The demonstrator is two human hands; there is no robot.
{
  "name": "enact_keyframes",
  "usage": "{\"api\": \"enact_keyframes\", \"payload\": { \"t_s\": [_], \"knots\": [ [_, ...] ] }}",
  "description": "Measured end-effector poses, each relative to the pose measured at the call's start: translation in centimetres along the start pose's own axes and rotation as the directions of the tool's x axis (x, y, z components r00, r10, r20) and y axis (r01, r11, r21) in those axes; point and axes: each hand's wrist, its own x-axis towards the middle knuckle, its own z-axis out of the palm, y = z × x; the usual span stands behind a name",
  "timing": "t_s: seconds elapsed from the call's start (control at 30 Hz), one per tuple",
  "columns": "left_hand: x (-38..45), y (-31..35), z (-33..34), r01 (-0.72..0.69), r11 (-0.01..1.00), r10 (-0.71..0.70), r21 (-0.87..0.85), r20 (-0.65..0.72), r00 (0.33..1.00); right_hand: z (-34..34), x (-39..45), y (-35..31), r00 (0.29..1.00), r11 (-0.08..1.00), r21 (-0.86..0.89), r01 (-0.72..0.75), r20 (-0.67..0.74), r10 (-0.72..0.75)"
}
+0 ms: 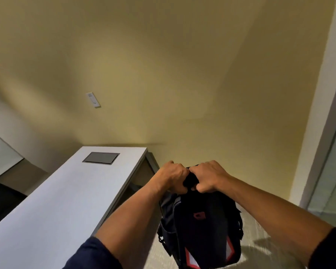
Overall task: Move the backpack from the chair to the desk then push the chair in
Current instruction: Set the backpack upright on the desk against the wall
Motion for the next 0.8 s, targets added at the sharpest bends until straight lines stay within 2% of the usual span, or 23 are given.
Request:
{"api": "enact_keyframes", "payload": {
  "t_s": [0.13,0.3,0.53,0.67,0.8],
  "knots": [
    [0.4,-4.9,0.3,0.018,0.998,-0.021,-0.054,-0.050,0.999,-2.3,4.5,-1.4,1.000,0.998,-0.066,0.001,0.019,0.000],
    [0.0,-12.0,1.9,0.089,0.966,-0.113,-0.242,-0.084,0.990,-4.2,11.2,-4.1,1.000,0.995,-0.097,0.026,0.012,-0.025],
    [-0.1,-20.5,4.6,0.170,0.894,-0.254,-0.415,-0.157,0.954,-6.0,21.2,-7.1,0.999,0.999,-0.031,0.035,-0.035,-0.036],
    [0.3,-25.0,6.0,0.194,0.903,-0.307,-0.383,-0.261,0.915,-6.5,25.8,-7.6,0.991,0.999,0.045,0.010,-0.135,-0.003],
    [1.0,-29.4,7.2,0.219,0.948,-0.298,-0.233,-0.396,0.868,-7.4,30.4,-8.2,0.979,0.974,0.225,0.007,-0.199,0.039]
  ]
}}
